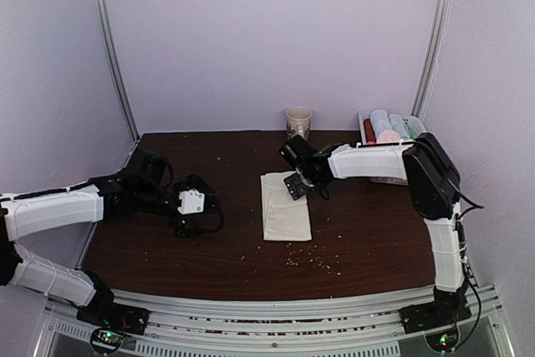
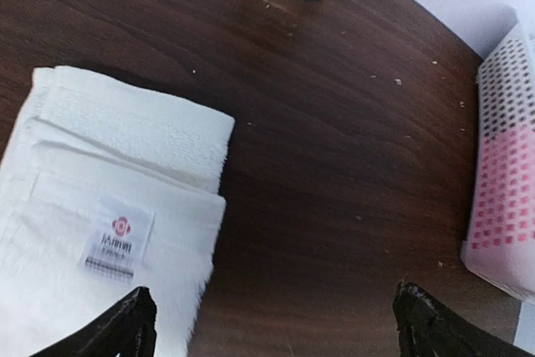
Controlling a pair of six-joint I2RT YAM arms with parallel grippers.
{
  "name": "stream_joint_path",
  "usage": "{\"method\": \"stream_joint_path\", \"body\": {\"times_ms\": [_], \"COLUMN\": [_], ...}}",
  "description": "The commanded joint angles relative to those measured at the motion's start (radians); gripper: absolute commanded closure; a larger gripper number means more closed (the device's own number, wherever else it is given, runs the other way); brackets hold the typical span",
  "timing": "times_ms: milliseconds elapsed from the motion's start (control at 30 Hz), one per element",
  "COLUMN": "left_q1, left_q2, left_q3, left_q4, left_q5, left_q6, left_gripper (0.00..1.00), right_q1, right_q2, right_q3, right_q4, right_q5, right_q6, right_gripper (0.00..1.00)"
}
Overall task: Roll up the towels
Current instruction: Rotate the towel at the center of the board, then pick up the towel from the center of the board.
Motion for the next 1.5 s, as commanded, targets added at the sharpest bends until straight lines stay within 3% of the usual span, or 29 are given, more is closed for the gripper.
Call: {"method": "stream_joint_path", "body": {"times_ms": [0, 300, 500, 667, 967, 1233, 1367, 1467], "left_q1": [-0.158, -0.331, -0.374, -0.387, -0.407, -0.412, -0.414, -0.414], "left_q2": [0.056, 0.345, 0.488, 0.569, 0.671, 0.723, 0.715, 0.707], "left_q3": [-0.027, 0.129, 0.221, 0.268, 0.288, 0.292, 0.285, 0.294], "left_q4": [0.143, 0.174, 0.195, 0.210, 0.265, 0.285, 0.258, 0.217], "left_q5": [-0.118, -0.297, -0.357, -0.398, -0.457, -0.497, -0.487, -0.453], "left_q6": [0.109, 0.109, 0.088, 0.068, 0.017, -0.023, -0.040, -0.073], "left_gripper": [0.02, 0.03, 0.12, 0.19, 0.34, 0.65, 0.97, 1.00], "right_q1": [-0.009, -0.044, -0.043, -0.023, 0.000, 0.023, 0.055, 0.110], "right_q2": [-0.299, -0.664, -0.902, -1.038, -1.126, -1.173, -1.178, -1.172], "right_q3": [-0.141, -0.593, -0.846, -0.959, -1.043, -1.099, -1.124, -1.158], "right_q4": [0.108, 0.383, 0.500, 0.520, 0.505, 0.508, 0.551, 0.627], "right_q5": [-0.027, -0.171, -0.208, -0.211, -0.174, -0.167, -0.180, -0.190], "right_q6": [-0.029, -0.006, 0.042, 0.055, 0.035, 0.009, -0.062, -0.178], "right_gripper": [0.00, 0.00, 0.00, 0.00, 0.00, 0.01, 0.02, 0.02]}}
